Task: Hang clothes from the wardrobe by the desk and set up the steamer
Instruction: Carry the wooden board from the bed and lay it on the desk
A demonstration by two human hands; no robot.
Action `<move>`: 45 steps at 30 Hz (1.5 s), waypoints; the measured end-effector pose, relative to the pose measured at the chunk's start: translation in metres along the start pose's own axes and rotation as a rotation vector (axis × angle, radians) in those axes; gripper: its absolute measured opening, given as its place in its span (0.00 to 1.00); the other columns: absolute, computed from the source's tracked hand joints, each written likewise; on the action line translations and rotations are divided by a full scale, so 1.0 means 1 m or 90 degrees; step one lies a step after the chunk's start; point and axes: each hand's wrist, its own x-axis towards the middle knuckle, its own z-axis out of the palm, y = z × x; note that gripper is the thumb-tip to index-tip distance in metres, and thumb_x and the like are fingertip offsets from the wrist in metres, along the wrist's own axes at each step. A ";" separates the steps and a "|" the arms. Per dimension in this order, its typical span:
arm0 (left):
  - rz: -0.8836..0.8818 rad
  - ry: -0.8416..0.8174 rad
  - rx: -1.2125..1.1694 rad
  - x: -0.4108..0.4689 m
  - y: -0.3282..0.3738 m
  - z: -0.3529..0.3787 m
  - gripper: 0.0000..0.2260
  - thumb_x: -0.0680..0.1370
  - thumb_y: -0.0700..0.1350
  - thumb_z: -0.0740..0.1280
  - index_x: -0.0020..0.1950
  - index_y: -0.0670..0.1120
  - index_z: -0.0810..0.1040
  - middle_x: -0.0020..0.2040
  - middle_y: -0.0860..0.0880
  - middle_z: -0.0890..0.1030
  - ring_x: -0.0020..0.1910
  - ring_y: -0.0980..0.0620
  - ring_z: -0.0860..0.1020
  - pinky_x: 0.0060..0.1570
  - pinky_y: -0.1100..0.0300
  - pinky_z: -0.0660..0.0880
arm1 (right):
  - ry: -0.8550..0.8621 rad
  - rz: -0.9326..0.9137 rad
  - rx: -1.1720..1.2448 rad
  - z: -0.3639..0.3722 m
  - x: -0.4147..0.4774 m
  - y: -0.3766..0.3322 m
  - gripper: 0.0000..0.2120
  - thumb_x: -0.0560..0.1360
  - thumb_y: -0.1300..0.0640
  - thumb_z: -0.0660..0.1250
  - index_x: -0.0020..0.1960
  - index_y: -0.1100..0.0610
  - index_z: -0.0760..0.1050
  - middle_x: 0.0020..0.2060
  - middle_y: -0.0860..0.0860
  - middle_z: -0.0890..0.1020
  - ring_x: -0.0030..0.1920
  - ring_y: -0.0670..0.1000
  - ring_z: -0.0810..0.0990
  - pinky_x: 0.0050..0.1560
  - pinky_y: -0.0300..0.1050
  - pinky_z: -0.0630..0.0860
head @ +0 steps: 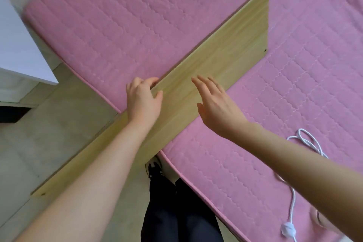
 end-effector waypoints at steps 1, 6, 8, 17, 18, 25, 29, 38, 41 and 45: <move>0.011 0.015 -0.007 -0.011 0.004 0.000 0.16 0.76 0.44 0.69 0.64 0.47 0.77 0.49 0.49 0.70 0.56 0.46 0.69 0.58 0.57 0.66 | 0.018 -0.039 -0.038 -0.004 0.003 -0.002 0.31 0.74 0.67 0.63 0.75 0.63 0.57 0.73 0.61 0.63 0.74 0.64 0.57 0.75 0.55 0.55; 0.062 0.076 -0.013 -0.060 0.021 0.006 0.16 0.74 0.41 0.71 0.61 0.47 0.79 0.45 0.49 0.73 0.49 0.46 0.70 0.52 0.52 0.71 | 0.052 -0.180 -0.174 -0.021 0.011 -0.002 0.28 0.76 0.60 0.63 0.75 0.58 0.61 0.73 0.60 0.64 0.74 0.66 0.55 0.72 0.62 0.58; 0.089 0.083 0.001 -0.075 0.023 0.010 0.17 0.71 0.39 0.72 0.60 0.47 0.80 0.46 0.49 0.75 0.47 0.46 0.71 0.48 0.50 0.73 | 0.032 -0.234 -0.221 -0.020 0.011 0.001 0.25 0.77 0.57 0.62 0.73 0.56 0.64 0.71 0.59 0.67 0.74 0.66 0.58 0.72 0.64 0.56; 0.077 0.126 0.113 -0.126 -0.028 0.003 0.15 0.71 0.36 0.73 0.57 0.42 0.80 0.45 0.47 0.84 0.43 0.45 0.81 0.49 0.51 0.76 | -0.012 -0.309 -0.331 -0.014 0.003 0.009 0.22 0.74 0.61 0.66 0.68 0.56 0.70 0.58 0.58 0.77 0.62 0.62 0.74 0.65 0.70 0.62; 0.079 0.125 0.121 -0.129 -0.032 0.001 0.15 0.71 0.36 0.73 0.57 0.42 0.80 0.46 0.47 0.84 0.42 0.46 0.81 0.48 0.52 0.77 | -0.016 -0.311 -0.342 -0.014 0.002 0.006 0.24 0.72 0.63 0.67 0.68 0.55 0.70 0.57 0.57 0.78 0.60 0.62 0.75 0.65 0.70 0.62; 0.076 0.074 0.159 -0.140 -0.038 -0.001 0.18 0.68 0.37 0.76 0.56 0.47 0.79 0.42 0.51 0.81 0.39 0.48 0.80 0.33 0.56 0.75 | -0.053 -0.337 -0.378 -0.020 -0.005 -0.013 0.21 0.65 0.69 0.59 0.54 0.56 0.76 0.40 0.53 0.77 0.38 0.58 0.76 0.54 0.60 0.73; 0.106 0.076 0.180 -0.144 -0.033 -0.015 0.17 0.67 0.40 0.77 0.54 0.49 0.81 0.37 0.53 0.81 0.35 0.51 0.80 0.26 0.59 0.71 | -0.094 -0.347 -0.383 -0.033 -0.006 -0.015 0.23 0.59 0.70 0.62 0.51 0.55 0.75 0.39 0.51 0.76 0.34 0.56 0.73 0.36 0.49 0.72; 0.142 0.203 0.203 -0.176 -0.030 -0.091 0.14 0.71 0.38 0.73 0.54 0.48 0.80 0.45 0.53 0.82 0.40 0.48 0.78 0.40 0.54 0.69 | -0.016 -0.348 -0.288 -0.075 -0.036 -0.078 0.25 0.63 0.73 0.61 0.56 0.52 0.76 0.41 0.49 0.78 0.36 0.55 0.75 0.33 0.47 0.71; 0.165 0.246 0.214 -0.190 -0.031 -0.130 0.12 0.72 0.37 0.72 0.54 0.47 0.80 0.45 0.53 0.81 0.41 0.47 0.77 0.44 0.53 0.69 | 0.016 -0.341 -0.246 -0.093 -0.047 -0.112 0.26 0.63 0.73 0.67 0.57 0.52 0.75 0.43 0.49 0.78 0.38 0.55 0.75 0.35 0.48 0.71; 0.175 0.286 0.220 -0.210 -0.038 -0.179 0.14 0.74 0.35 0.69 0.59 0.47 0.80 0.46 0.51 0.81 0.44 0.47 0.77 0.57 0.51 0.70 | 0.048 -0.325 -0.215 -0.111 -0.062 -0.160 0.24 0.67 0.70 0.69 0.58 0.49 0.75 0.43 0.47 0.77 0.40 0.54 0.74 0.40 0.49 0.67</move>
